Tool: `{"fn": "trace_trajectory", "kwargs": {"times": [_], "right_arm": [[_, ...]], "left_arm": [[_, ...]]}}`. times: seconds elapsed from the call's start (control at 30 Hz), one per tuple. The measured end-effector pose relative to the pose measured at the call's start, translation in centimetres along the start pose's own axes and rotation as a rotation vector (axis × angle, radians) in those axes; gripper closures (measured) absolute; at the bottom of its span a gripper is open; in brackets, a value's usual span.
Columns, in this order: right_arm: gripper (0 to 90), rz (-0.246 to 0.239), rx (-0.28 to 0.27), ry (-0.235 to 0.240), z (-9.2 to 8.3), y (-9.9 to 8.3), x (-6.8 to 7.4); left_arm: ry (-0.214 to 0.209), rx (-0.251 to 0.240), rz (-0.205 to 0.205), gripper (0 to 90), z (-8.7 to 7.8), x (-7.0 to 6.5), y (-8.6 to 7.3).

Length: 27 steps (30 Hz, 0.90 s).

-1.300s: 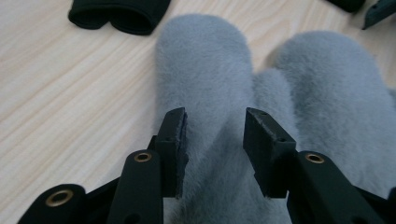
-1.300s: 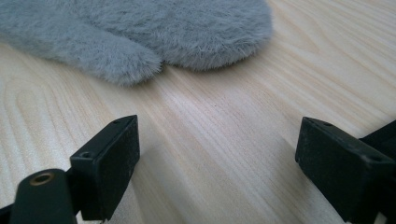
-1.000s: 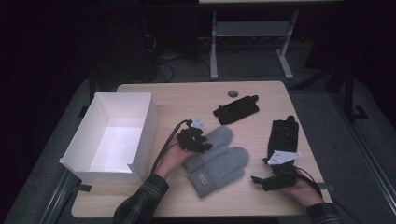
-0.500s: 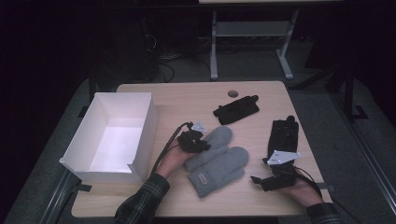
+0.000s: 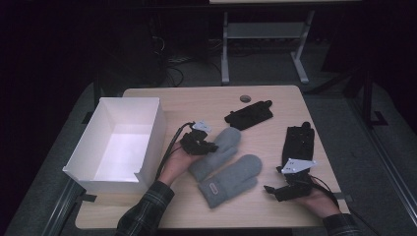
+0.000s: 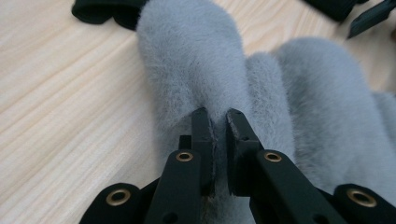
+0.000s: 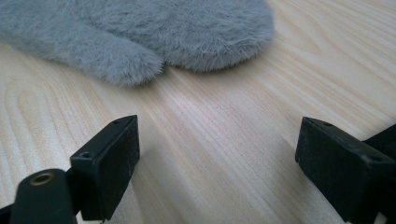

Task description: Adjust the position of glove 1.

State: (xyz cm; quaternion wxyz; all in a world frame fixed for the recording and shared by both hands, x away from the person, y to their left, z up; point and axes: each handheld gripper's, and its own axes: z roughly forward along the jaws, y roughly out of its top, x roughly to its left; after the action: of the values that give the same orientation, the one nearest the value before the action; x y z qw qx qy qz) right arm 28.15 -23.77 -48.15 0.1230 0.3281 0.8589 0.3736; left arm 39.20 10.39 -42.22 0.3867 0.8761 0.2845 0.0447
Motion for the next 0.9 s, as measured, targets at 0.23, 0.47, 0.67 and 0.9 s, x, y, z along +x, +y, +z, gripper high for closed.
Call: {"fn": "trace_trajectory", "kwargs": {"times": [0.23, 0.47, 0.67, 0.9], "right_arm": [[13.6, 0.005, 0.002, 0.0, 0.0, 0.0, 0.0], [13.6, 0.005, 0.002, 0.001, 0.0, 0.0, 0.0], [13.6, 0.005, 0.002, 0.001, 0.0, 0.0, 0.0], [13.6, 0.005, 0.001, 0.001, 0.0, 0.0, 0.0]], "left_arm": [[-0.037, -0.037, -0.014, 83.4, -2.4, -0.7, 0.9], [-0.068, -0.05, -0.015, 83.4, -4.6, -1.5, 1.6], [-0.098, -0.037, -0.025, 83.4, -5.4, -2.9, 1.8], [-0.124, 0.007, -0.02, 83.4, -4.9, -5.4, 1.7]]}}
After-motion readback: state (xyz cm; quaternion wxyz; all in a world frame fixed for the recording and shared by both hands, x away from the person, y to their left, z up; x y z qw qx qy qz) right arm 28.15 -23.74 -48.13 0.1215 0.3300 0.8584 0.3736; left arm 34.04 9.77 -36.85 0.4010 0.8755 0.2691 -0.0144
